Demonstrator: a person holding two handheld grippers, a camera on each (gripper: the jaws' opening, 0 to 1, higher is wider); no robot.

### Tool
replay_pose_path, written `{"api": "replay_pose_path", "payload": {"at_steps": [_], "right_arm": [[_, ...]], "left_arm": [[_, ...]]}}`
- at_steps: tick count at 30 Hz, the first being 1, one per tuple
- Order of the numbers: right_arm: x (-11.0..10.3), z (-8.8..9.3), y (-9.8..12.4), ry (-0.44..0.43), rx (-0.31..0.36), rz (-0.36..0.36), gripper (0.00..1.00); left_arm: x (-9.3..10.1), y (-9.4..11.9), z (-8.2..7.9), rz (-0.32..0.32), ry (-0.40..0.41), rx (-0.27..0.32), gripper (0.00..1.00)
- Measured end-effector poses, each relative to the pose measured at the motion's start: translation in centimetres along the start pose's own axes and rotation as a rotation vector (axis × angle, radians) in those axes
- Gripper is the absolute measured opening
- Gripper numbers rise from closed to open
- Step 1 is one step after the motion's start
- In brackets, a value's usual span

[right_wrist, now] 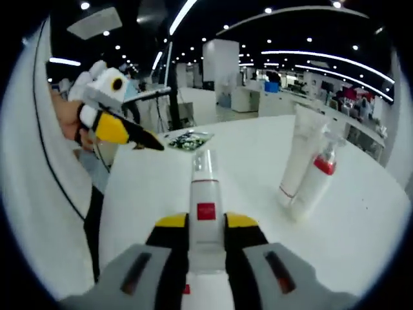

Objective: Arrange the skincare products in the storage area until every visible bottle or jar stands upright without overlapping.

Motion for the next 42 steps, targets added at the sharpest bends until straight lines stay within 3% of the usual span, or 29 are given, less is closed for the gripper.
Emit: {"api": "replay_pose_path", "payload": {"at_steps": [3, 9, 12, 15, 23, 36, 42], "right_arm": [[-1.3, -1.9, -0.4, 0.022, 0.043, -0.018, 0.18], [-3.8, -4.9, -1.2, 0.077, 0.106, -0.056, 0.18], [-4.6, -5.6, -1.7, 0.136, 0.101, -0.054, 0.18], [-5.0, -5.8, -2.0, 0.154, 0.105, -0.061, 0.18], [-5.5, -6.7, -2.8, 0.194, 0.113, -0.076, 0.18], [-5.8, -7.5, -3.7, 0.211, 0.129, -0.099, 0.19], [-6.2, -7.6, -4.3, 0.192, 0.138, -0.111, 0.19]], "left_arm": [[0.8, -0.2, -0.6, 0.037, 0.09, 0.032, 0.52], [1.2, -0.7, -0.7, 0.042, 0.155, 0.039, 0.51], [1.2, -0.7, -0.8, 0.038, 0.179, 0.054, 0.44], [1.3, -0.6, -0.9, 0.043, 0.198, 0.058, 0.34], [1.6, -0.6, -1.7, 0.071, 0.231, 0.088, 0.25], [1.2, 0.1, -2.5, 0.069, 0.277, 0.127, 0.23], [0.9, 0.8, -2.8, 0.043, 0.228, 0.129, 0.21]]}}
Point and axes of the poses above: the point that each gripper's makers call its tool centre point, and the gripper's own axes: y roughly backward along the fingers, x roughly to its right, z roughly out of its underside, the point moved 4 cm from there along y, roughly backward along the fingers, and after that the axes turned 1 degree about -y, right-handed, at the moved point
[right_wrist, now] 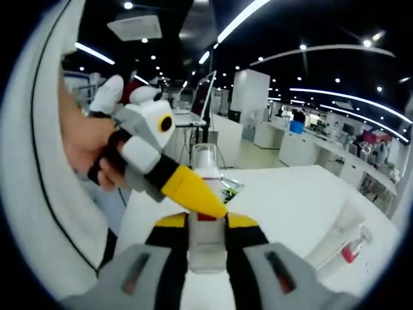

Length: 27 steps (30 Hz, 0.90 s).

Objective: Arrange the skincare products in the storage area until every visible bottle or jar stands upright without overlapping.

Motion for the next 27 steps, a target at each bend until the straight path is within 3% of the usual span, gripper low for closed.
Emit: {"api": "replay_pose_path", "payload": {"at_steps": [8, 14, 23, 27], "right_arm": [[-0.3, -0.4, -1.0, -0.039, -0.007, -0.053, 0.2], [-0.8, -0.6, -1.3, -0.023, -0.017, -0.072, 0.28], [-0.5, 0.3, 0.1, -0.024, -0.058, -0.07, 0.29], [-0.3, -0.5, 1.2, -0.148, 0.003, -0.088, 0.29]], "left_arm": [[-0.6, 0.9, -0.5, -0.023, -0.056, -0.012, 0.2], [-1.1, 1.2, -1.5, -0.029, -0.08, -0.006, 0.2], [-1.5, 1.4, -1.4, -0.056, -0.27, -0.111, 0.2], [-1.6, 1.5, -1.3, -0.058, -0.367, -0.167, 0.2]]}}
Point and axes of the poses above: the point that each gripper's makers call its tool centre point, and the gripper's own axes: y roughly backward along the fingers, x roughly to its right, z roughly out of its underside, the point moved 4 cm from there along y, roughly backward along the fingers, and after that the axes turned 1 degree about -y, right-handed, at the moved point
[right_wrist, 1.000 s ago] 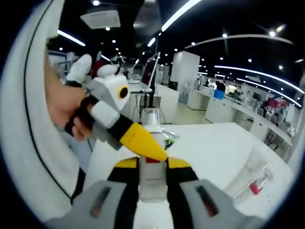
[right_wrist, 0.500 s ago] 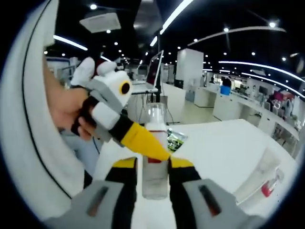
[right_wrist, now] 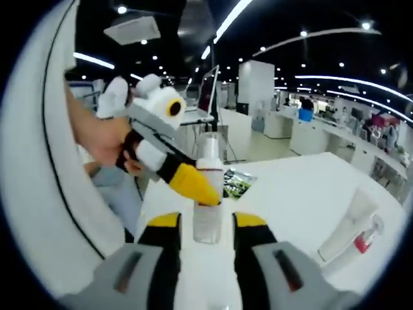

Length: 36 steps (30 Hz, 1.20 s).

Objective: Arrange the skincare products in the storage area until every visible bottle or jar stands upright without overlapping.

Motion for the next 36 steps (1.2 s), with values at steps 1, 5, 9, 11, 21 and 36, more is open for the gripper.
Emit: {"api": "replay_pose_path", "payload": {"at_steps": [1, 5, 9, 11, 21, 36], "right_arm": [[0.0, -0.3, 0.2, -0.016, 0.017, -0.005, 0.3], [0.6, -1.2, 0.9, -0.055, 0.057, 0.007, 0.3], [0.7, -2.2, 1.1, -0.055, 0.095, 0.02, 0.3], [0.6, -2.6, 1.1, -0.06, 0.105, 0.02, 0.3], [-0.7, -3.1, 0.2, -0.079, 0.102, -0.006, 0.29], [-2.2, -2.3, 0.0, -0.029, 0.017, -0.015, 0.19]], "left_arm": [[-0.1, 0.1, 0.0, -0.004, -0.026, -0.012, 0.2], [-0.1, 0.3, 0.2, 0.008, -0.079, -0.04, 0.2], [0.1, 0.3, 0.5, 0.026, -0.114, -0.055, 0.2], [0.1, 0.3, 0.6, 0.03, -0.132, -0.064, 0.2], [1.7, -0.5, 2.1, 0.095, -0.372, -0.236, 0.2], [3.0, -0.9, 3.1, 0.186, -0.552, -0.343, 0.21]]}}
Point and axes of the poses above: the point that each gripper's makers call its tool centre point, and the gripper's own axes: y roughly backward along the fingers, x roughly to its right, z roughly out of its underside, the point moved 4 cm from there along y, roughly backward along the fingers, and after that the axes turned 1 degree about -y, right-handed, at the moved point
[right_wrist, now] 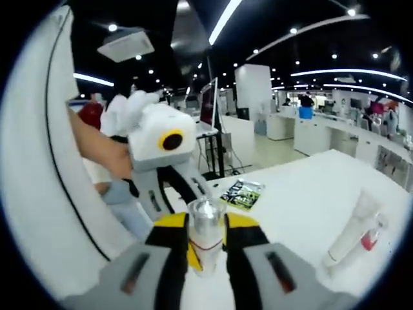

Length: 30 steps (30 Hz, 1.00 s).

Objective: Arrange the skincare products in the storage area until every visible bottle or jar stands upright without overlapping.

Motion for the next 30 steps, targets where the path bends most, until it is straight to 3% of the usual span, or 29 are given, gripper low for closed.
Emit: {"api": "replay_pose_path", "payload": {"at_steps": [6, 11, 17, 30], "right_arm": [[0.5, 0.1, 0.3, -0.038, 0.027, 0.053, 0.18], [1.0, -0.1, 0.7, -0.077, 0.066, 0.092, 0.18], [2.4, -0.2, 1.1, -0.08, 0.07, 0.147, 0.18], [9.1, 1.8, 2.1, -0.15, 0.097, 0.325, 0.19]], "left_arm": [[-0.3, -0.4, -0.3, -0.021, 0.016, 0.011, 0.21], [-0.5, -0.5, 0.2, -0.045, 0.087, 0.031, 0.23], [-0.9, -0.5, 1.8, -0.105, 0.081, -0.008, 0.37], [-1.0, 0.5, 3.3, -0.166, 0.123, -0.025, 0.39]]}}
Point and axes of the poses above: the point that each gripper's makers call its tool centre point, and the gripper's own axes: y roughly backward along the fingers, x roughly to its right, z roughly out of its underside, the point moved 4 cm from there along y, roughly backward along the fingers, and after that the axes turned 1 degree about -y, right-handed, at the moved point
